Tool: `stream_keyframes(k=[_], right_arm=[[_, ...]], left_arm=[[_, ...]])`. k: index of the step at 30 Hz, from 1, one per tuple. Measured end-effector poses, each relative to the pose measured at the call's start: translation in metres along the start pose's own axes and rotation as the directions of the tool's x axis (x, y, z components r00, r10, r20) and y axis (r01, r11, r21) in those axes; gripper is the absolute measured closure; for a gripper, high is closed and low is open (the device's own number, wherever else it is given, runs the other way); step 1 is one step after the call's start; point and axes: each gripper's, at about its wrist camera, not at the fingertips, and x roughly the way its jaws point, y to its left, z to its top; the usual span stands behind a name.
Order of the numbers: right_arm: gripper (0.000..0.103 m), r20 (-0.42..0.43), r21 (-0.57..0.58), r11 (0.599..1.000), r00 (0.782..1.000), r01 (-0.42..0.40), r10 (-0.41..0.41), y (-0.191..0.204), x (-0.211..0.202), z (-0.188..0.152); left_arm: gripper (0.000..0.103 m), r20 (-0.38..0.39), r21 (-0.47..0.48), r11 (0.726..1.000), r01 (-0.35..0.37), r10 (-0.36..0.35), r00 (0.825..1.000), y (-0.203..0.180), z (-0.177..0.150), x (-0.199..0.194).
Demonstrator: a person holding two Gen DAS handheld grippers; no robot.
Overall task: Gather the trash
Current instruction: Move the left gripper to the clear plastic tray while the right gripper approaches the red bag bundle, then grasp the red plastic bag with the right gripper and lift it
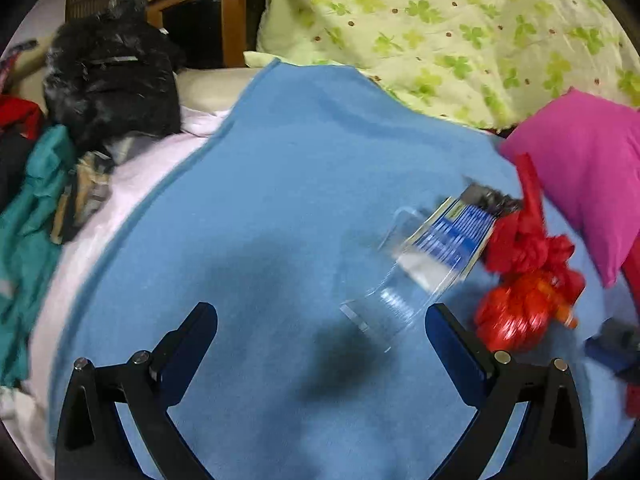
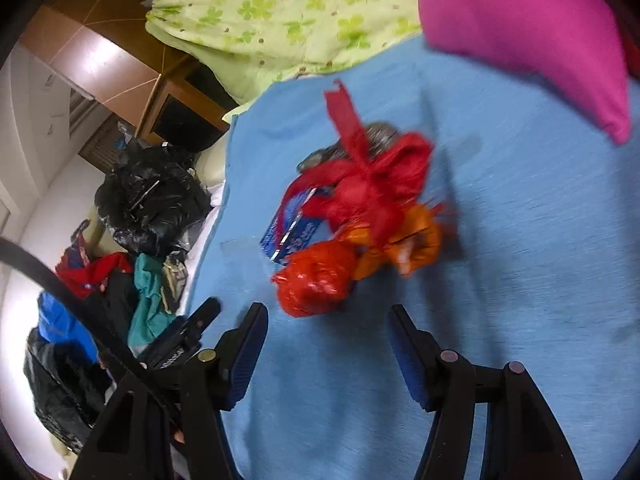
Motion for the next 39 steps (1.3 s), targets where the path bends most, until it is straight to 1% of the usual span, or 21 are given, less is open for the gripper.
stream_keyframes(k=[2, 4, 6, 7, 9, 11, 13, 15, 17, 18, 19, 20, 23, 25, 26, 28, 29, 30, 31, 34, 39], right_arm=[[0.037, -0.013, 0.04, 0.999, 1.0, -0.024, 0.024, 0.001, 0.013, 0.003], [0.037, -0.02, 0.094, 0.995, 0.999, -0.029, 0.031, 0.0, 0.028, 0.006], [0.036, -0.032, 0.132, 0.991, 0.999, -0.027, 0.031, 0.0, 0.041, 0.008], [0.035, -0.035, 0.146, 0.989, 0.999, -0.022, 0.028, 0.001, 0.046, 0.008], [0.034, -0.032, 0.169, 0.986, 0.999, -0.011, 0.017, 0.002, 0.054, 0.008], [0.034, -0.029, 0.178, 0.984, 0.999, 0.024, -0.019, 0.002, 0.062, 0.007], [0.034, -0.032, 0.188, 0.981, 0.998, 0.057, -0.052, -0.001, 0.068, 0.005], [0.034, -0.012, 0.201, 0.979, 0.999, 0.036, -0.034, -0.003, 0.067, 0.005], [0.034, 0.005, 0.182, 0.983, 1.0, 0.02, -0.021, -0.002, 0.067, 0.007], [0.038, 0.013, 0.169, 0.985, 0.999, 0.03, -0.033, -0.001, 0.067, 0.007], [0.049, 0.01, 0.162, 0.986, 0.999, 0.041, -0.043, -0.001, 0.068, 0.007], [0.053, -0.001, 0.157, 0.986, 0.999, 0.046, -0.046, -0.003, 0.069, 0.008], [0.056, 0.009, 0.169, 0.985, 0.999, 0.03, -0.032, -0.004, 0.068, 0.008], [0.057, 0.026, 0.156, 0.987, 0.999, 0.039, -0.044, -0.005, 0.062, 0.007], [0.057, 0.034, 0.15, 0.988, 0.998, 0.043, -0.049, -0.005, 0.058, 0.007], [0.058, 0.046, 0.142, 0.989, 0.998, 0.043, -0.05, -0.004, 0.052, 0.007], [0.058, 0.055, 0.14, 0.989, 0.997, 0.041, -0.05, -0.004, 0.047, 0.007], [0.058, 0.061, 0.14, 0.989, 0.997, 0.04, -0.049, -0.005, 0.043, 0.006], [0.058, 0.068, 0.138, 0.99, 0.997, 0.038, -0.048, -0.005, 0.038, 0.005], [0.058, 0.087, 0.134, 0.99, 0.995, 0.035, -0.047, -0.009, 0.021, 0.005], [0.058, 0.108, 0.11, 0.993, 0.993, 0.044, -0.056, -0.014, -0.006, 0.0]], left_arm=[[0.0, -0.027, -0.022, 0.998, 0.065, -0.066, 0.997, 0.001, 0.002, 0.009], [0.0, -0.046, -0.034, 0.994, 0.104, -0.105, 0.993, 0.001, 0.002, 0.016], [0.001, -0.047, -0.014, 0.995, 0.098, -0.099, 0.994, 0.0, 0.002, 0.021], [0.003, -0.046, -0.009, 0.995, 0.099, -0.099, 0.994, 0.0, 0.001, 0.022], [0.008, -0.055, -0.015, 0.991, 0.134, -0.134, 0.989, 0.0, 0.002, 0.026], [0.009, -0.079, -0.02, 0.986, 0.167, -0.168, 0.983, 0.001, 0.001, 0.031], [0.016, -0.098, -0.017, 0.983, 0.181, -0.182, 0.978, -0.001, 0.0, 0.036], [0.019, -0.107, -0.02, 0.981, 0.195, -0.196, 0.975, -0.004, 0.001, 0.04], [0.021, -0.108, -0.032, 0.976, 0.213, -0.216, 0.971, -0.004, 0.002, 0.041], [0.025, -0.105, -0.034, 0.974, 0.222, -0.224, 0.969, -0.005, 0.003, 0.041], [0.028, -0.101, -0.032, 0.973, 0.229, -0.231, 0.968, -0.006, 0.003, 0.041], [0.029, -0.098, -0.026, 0.972, 0.235, -0.236, 0.967, -0.007, 0.003, 0.041], [0.04, -0.098, -0.005, 0.97, 0.244, -0.243, 0.965, -0.011, 0.004, 0.043], [0.056, -0.111, -0.002, 0.965, 0.263, -0.261, 0.959, -0.013, 0.004, 0.046], [0.06, -0.119, -0.005, 0.962, 0.275, -0.273, 0.954, -0.013, 0.003, 0.048], [0.076, -0.135, -0.01, 0.96, 0.278, -0.277, 0.951, -0.013, 0.003, 0.052], [0.08, -0.138, -0.013, 0.959, 0.283, -0.282, 0.949, -0.012, 0.003, 0.053], [0.087, -0.141, -0.018, 0.957, 0.291, -0.291, 0.946, -0.011, 0.003, 0.053], [0.09, -0.141, -0.023, 0.954, 0.3, -0.3, 0.943, -0.01, 0.004, 0.053], [0.095, -0.126, -0.024, 0.952, 0.304, -0.305, 0.944, -0.008, 0.005, 0.05], [0.099, -0.095, -0.026, 0.949, 0.314, -0.315, 0.944, -0.005, 0.005, 0.04]])
